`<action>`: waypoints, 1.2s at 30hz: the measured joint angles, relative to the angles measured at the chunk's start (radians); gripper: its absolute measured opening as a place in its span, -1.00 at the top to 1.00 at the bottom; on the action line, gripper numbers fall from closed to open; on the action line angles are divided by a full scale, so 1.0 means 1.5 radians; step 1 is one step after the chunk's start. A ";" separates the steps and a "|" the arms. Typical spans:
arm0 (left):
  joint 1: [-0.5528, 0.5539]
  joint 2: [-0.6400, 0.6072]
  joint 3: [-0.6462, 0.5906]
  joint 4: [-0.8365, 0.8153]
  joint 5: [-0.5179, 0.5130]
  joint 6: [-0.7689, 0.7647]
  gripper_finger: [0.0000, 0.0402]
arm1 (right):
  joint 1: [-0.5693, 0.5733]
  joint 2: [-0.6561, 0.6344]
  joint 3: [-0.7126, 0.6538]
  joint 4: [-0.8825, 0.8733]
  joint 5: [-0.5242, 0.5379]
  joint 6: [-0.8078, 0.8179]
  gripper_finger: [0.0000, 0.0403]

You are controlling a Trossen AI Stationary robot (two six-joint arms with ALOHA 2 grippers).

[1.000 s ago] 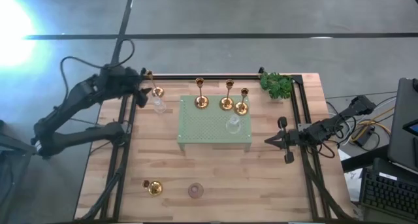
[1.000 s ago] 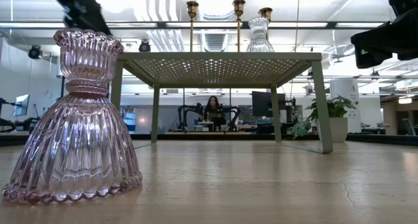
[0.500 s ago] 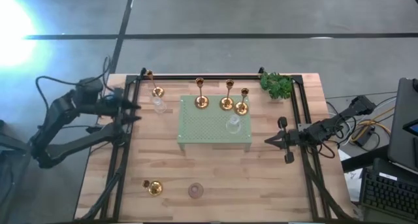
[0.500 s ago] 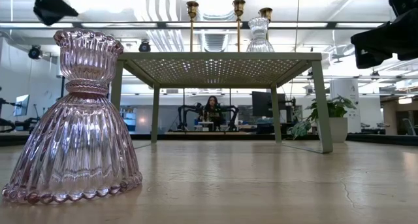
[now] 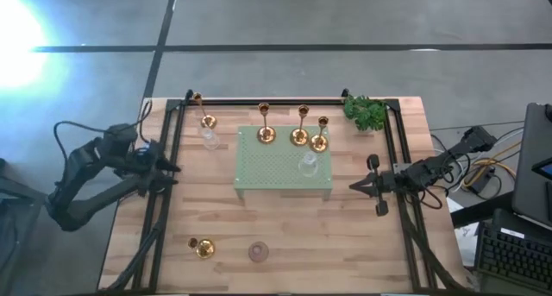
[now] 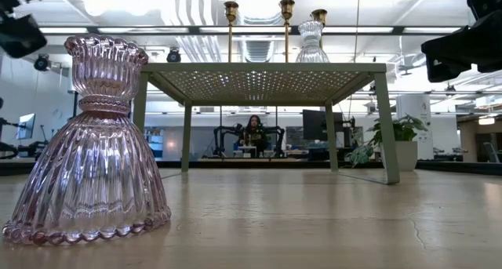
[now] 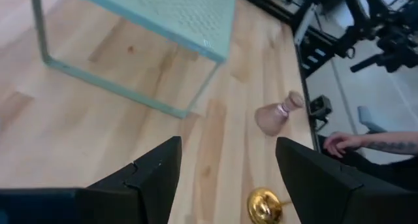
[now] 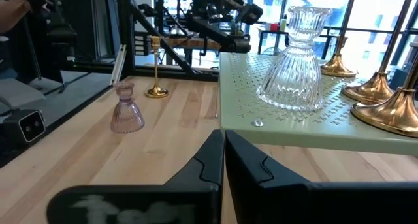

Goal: Pick & Place candle stick holders
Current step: Put the gold candle stand on the shelf

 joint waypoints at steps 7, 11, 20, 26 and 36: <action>0.000 -0.116 -0.046 -0.022 0.035 -0.017 -0.26 | 0.000 0.000 0.000 -0.002 0.000 0.000 0.96; 0.001 -0.154 -0.047 -0.023 0.046 -0.035 -0.26 | 0.000 0.000 0.000 -0.003 0.000 0.000 0.96; 0.017 -0.160 -0.044 -0.010 0.092 -0.012 -0.26 | 0.000 0.000 0.000 -0.003 0.000 0.000 0.96; 0.027 -0.158 -0.044 0.087 0.104 0.035 -0.26 | 0.000 0.000 0.000 -0.003 0.000 0.000 0.96; 0.033 -0.076 -0.083 0.212 -0.136 0.025 -0.26 | 0.000 0.000 0.000 -0.003 0.000 0.000 0.96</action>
